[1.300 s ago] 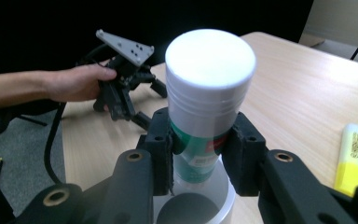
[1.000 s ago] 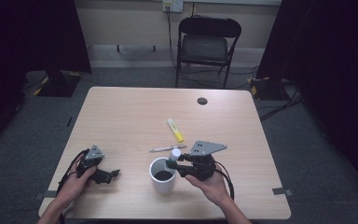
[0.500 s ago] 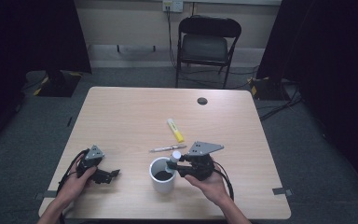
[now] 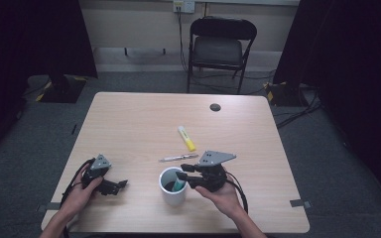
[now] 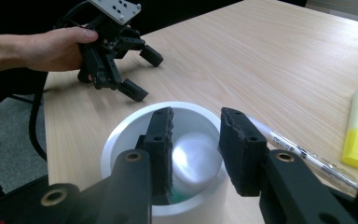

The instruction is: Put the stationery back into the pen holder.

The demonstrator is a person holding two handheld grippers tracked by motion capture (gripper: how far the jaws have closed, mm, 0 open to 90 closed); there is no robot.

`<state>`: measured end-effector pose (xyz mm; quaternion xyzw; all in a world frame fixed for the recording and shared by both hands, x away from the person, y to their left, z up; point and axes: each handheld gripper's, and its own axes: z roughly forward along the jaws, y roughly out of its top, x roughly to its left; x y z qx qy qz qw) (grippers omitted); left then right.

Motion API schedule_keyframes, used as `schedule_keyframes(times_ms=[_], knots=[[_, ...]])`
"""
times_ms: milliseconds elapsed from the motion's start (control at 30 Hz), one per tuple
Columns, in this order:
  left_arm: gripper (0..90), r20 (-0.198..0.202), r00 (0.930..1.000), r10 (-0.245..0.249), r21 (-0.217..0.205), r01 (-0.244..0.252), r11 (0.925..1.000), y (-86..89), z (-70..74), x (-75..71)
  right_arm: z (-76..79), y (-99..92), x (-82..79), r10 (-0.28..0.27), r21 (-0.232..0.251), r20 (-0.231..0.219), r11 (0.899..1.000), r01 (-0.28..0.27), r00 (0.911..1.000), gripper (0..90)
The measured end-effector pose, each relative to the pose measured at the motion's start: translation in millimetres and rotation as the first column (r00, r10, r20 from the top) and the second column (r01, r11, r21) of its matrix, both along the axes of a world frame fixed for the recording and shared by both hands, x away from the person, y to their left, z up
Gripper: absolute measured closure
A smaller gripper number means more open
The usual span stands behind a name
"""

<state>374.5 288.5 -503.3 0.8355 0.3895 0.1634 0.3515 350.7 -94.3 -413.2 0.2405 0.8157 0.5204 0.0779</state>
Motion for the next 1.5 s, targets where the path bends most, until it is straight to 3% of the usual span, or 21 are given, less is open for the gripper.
schedule_keyframes(times_ms=[833, 1200, 1333, 1500], knots=[[0.0, 0.0, 1.0, -0.002, 0.003, 0.002, 1.0, 0.2, 0.1, 0.0, 2.1, -20.7, 8.9, -0.075, 0.023, 0.012, 0.997, 0.075, 0.9971, 67.2], [0.0, -0.002, 1.0, -0.002, 0.004, 0.002, 1.0, 0.2, 0.1, 0.0, -7.1, -38.7, 28.0, -0.157, 0.007, -0.013, 0.987, 0.158, 0.9874, 68.3], [0.0, 0.0, 1.0, -0.003, 0.004, 0.003, 1.0, 0.3, 0.1, 0.1, -9.3, -40.3, 33.3, -0.168, 0.002, -0.017, 0.986, 0.168, 0.9856, 68.5], [0.0, 0.0, 1.0, -0.003, 0.005, 0.003, 1.0, 0.3, 0.2, 0.1, -19.3, -37.2, 51.3, -0.18, -0.03, -0.035, 0.983, 0.179, 0.983, 68.3]])
